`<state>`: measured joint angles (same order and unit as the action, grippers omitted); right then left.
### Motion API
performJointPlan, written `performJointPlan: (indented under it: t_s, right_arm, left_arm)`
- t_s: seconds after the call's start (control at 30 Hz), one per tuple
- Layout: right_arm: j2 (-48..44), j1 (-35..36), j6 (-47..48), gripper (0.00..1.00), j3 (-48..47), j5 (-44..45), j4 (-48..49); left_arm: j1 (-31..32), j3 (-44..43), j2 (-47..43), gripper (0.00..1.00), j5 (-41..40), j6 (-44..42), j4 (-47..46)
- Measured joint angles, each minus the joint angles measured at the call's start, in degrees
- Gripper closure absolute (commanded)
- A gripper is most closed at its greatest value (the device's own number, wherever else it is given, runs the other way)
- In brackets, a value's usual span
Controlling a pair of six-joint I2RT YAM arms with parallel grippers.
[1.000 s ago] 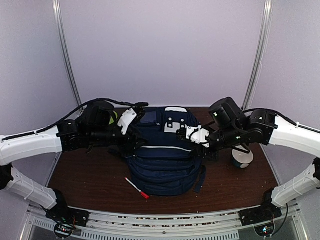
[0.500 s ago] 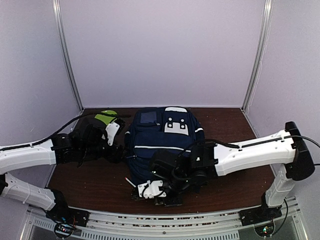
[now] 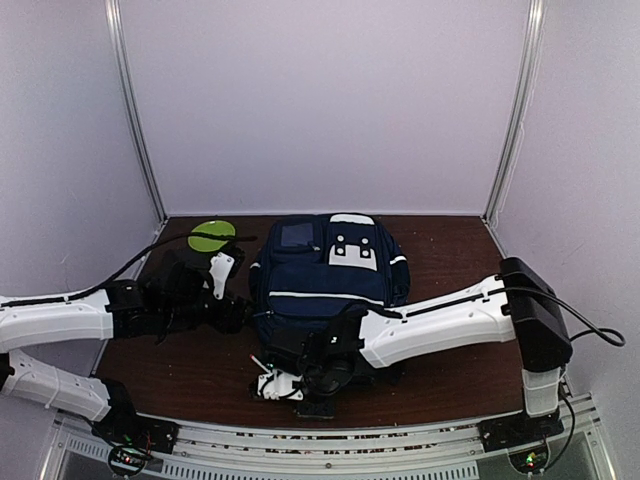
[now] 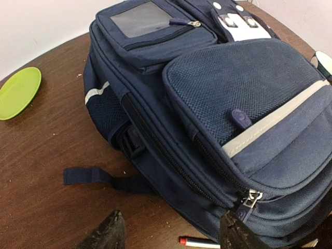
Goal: Pack the student bag
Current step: Pick up the pen from the center of the board.
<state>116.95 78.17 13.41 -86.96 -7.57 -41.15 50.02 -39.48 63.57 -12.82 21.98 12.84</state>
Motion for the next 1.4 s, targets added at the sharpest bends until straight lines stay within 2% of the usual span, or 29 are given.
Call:
performJointPlan:
  t_s: [0.23, 0.7, 1.2, 1.4]
  right_arm:
    - [3.04, -4.24, -2.93, 0.59, -3.39, -0.9, -1.55]
    - [11.13, -5.44, -5.77, 0.62, -14.6, -5.75, -6.29]
    - [14.91, -5.9, -9.81, 1.0, -19.65, -1.86, -7.26]
    - [12.41, -5.38, -9.18, 1.0, -15.52, 0.22, -3.89]
  left_arm:
    - [0.0, 1.46, 0.2, 0.36, 0.46, 1.22, -1.7]
    - [0.0, 1.62, 0.87, 0.35, 1.22, 2.01, -2.54]
    - [0.0, 2.89, 0.26, 0.36, -0.15, 2.62, -2.29]
    - [0.0, 2.89, -1.49, 0.37, -1.09, 2.6, -0.96]
